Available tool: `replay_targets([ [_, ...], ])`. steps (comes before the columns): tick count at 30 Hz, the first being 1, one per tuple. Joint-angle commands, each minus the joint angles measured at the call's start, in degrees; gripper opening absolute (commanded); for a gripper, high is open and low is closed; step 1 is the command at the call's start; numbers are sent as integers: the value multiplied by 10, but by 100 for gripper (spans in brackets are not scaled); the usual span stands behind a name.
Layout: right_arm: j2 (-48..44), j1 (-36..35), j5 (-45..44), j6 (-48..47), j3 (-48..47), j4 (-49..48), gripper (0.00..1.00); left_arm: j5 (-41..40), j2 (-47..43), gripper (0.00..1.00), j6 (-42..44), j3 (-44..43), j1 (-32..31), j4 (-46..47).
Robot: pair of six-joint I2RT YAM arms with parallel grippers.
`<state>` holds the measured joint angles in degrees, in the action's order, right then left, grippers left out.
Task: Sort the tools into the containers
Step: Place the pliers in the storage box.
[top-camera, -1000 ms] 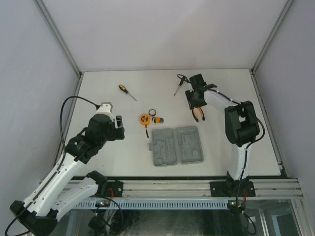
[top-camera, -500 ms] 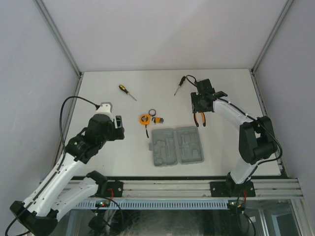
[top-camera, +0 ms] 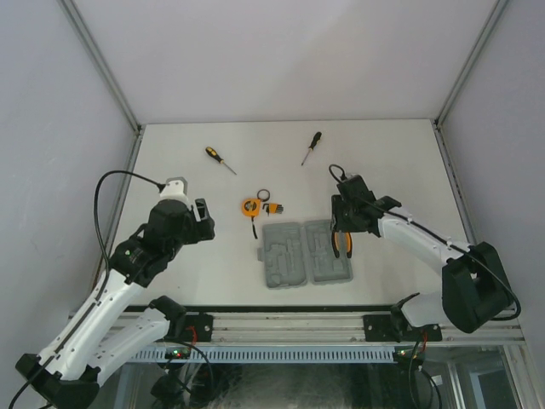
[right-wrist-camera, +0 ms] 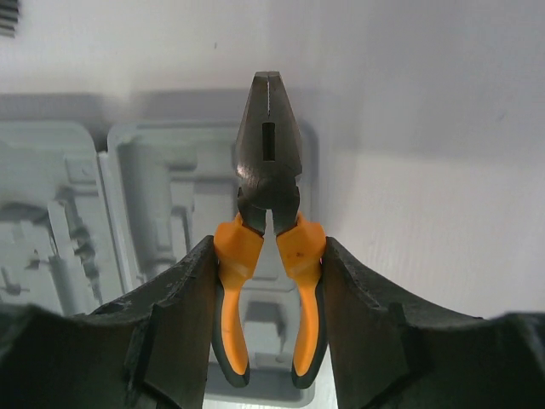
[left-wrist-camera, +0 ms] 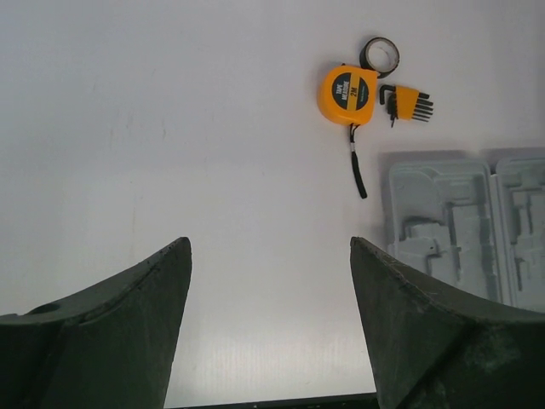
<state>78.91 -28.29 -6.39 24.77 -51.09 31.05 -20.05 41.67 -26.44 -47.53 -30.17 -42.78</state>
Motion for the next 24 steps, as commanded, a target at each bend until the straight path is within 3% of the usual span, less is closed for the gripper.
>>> replay_targets([
  [1, -43, -30, -21, 70, 22, -37, 6, 26, 13, 79, -56, 27, 4, 46],
  [15, -10, -73, -46, 103, 61, -58, 9, 75, 47, 77, -78, 64, 4, 87],
  [24, 14, -94, -54, 91, 61, -42, 15, 82, 47, 76, -86, 71, 4, 94],
])
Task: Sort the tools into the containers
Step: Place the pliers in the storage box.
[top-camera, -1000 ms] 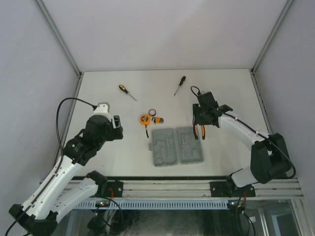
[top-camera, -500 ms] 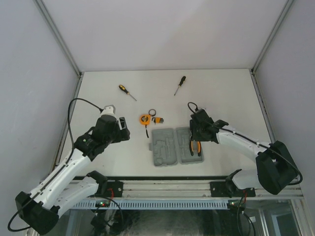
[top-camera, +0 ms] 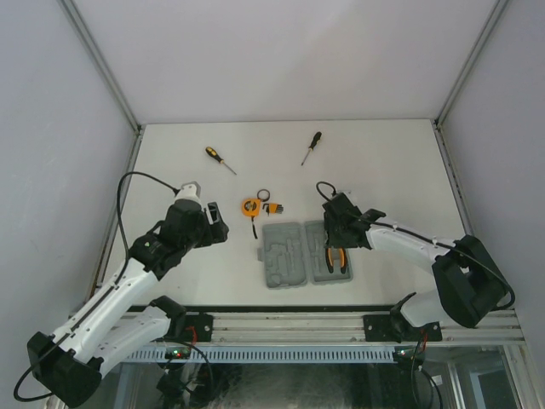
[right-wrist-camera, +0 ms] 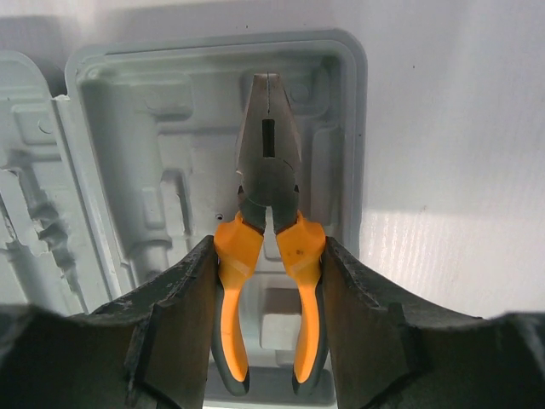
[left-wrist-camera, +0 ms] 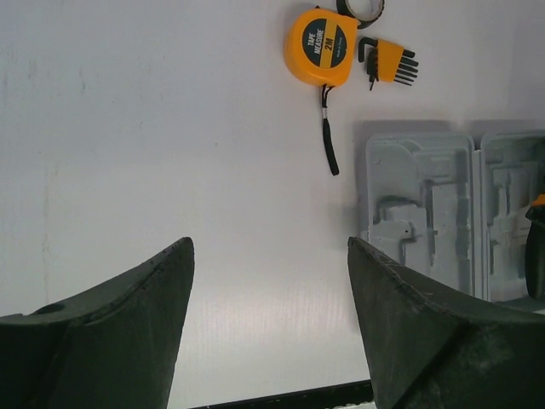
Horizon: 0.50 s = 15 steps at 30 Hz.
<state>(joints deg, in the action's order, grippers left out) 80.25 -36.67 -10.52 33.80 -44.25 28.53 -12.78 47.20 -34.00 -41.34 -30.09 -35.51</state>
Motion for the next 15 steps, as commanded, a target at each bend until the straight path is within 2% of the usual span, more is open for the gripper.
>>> replay_targets([
  [1, 3, -12, -11, 1, -7, -16, 17, 11, -9, 76, -11, 10, 3, 22],
  [9, -1, -24, -37, 7, -8, 6, 33, 12, -12, 76, -12, 12, 3, 22],
  [15, -12, -30, -53, 4, -14, 31, 34, 16, -7, 75, -15, 14, 3, 26],
])
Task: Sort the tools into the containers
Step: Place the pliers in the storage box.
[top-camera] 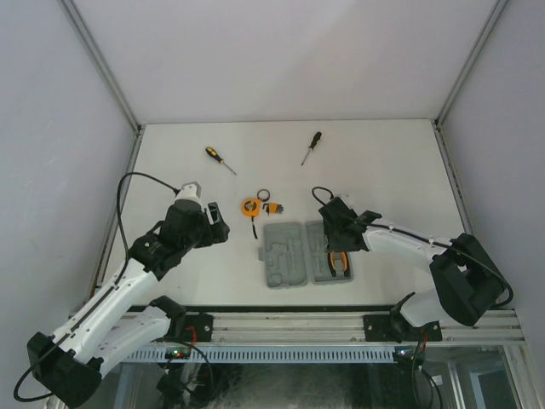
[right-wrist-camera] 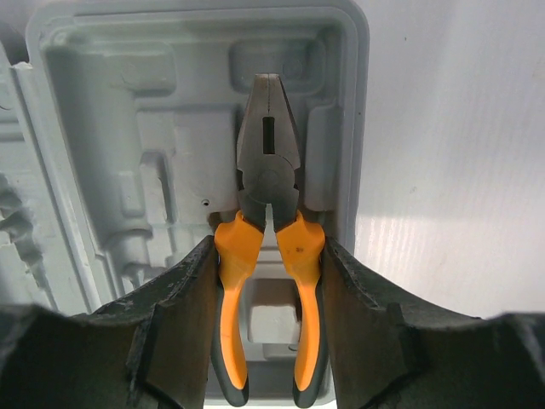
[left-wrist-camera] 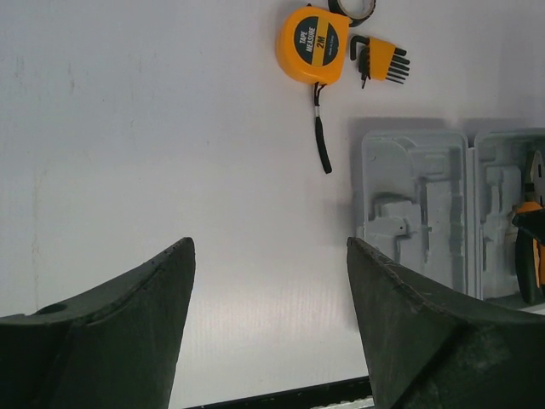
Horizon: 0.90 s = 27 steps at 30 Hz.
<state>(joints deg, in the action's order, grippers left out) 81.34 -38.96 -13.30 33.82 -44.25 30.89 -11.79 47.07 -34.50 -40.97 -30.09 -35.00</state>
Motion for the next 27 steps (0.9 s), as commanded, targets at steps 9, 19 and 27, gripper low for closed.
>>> replay_targets([
  [9, -22, -15, -24, -3, -14, 14, 49, 9, -5, 75, -14, 13, 3, 26],
  [19, -49, -15, -18, -15, -26, 29, 63, 11, -3, 75, -16, 17, 3, 28],
  [27, -51, -15, -17, -21, -30, 51, 42, 14, -2, 75, -20, 24, 3, 33],
])
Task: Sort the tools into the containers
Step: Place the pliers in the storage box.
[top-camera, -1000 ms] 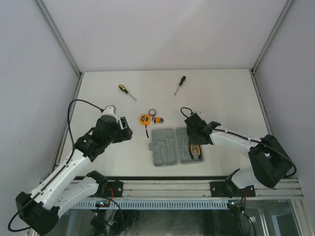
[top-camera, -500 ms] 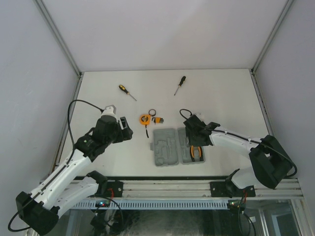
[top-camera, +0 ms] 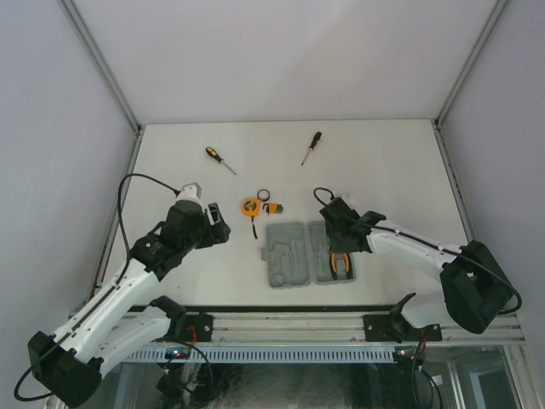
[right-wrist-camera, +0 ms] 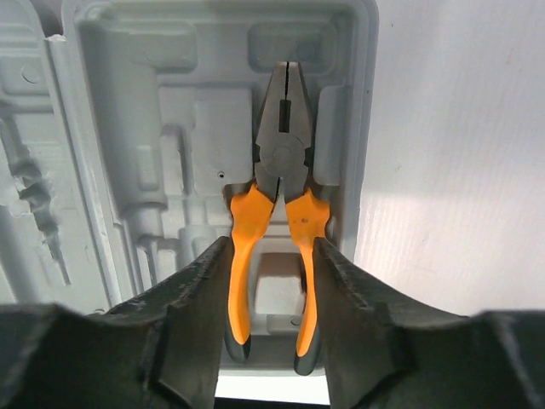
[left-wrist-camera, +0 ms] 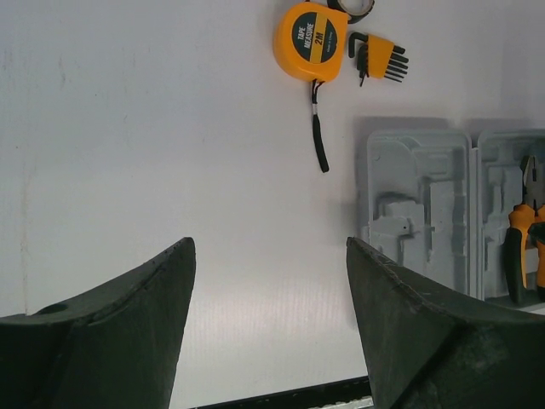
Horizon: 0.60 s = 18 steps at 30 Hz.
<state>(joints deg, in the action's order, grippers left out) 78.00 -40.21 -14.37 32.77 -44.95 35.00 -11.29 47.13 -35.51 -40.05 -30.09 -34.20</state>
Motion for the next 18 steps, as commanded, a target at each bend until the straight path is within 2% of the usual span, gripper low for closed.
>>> replay_targets([
  [1, -16, -2, -6, -11, -23, 11, 40, 9, -4, 75, -11, 15, 3, 26],
  [7, -10, -2, -20, -11, -26, 26, 29, 10, -7, 75, -12, 18, 3, 26],
  [18, -32, -2, -33, -12, -30, 71, 22, 21, 8, 74, -13, 16, 2, 37],
])
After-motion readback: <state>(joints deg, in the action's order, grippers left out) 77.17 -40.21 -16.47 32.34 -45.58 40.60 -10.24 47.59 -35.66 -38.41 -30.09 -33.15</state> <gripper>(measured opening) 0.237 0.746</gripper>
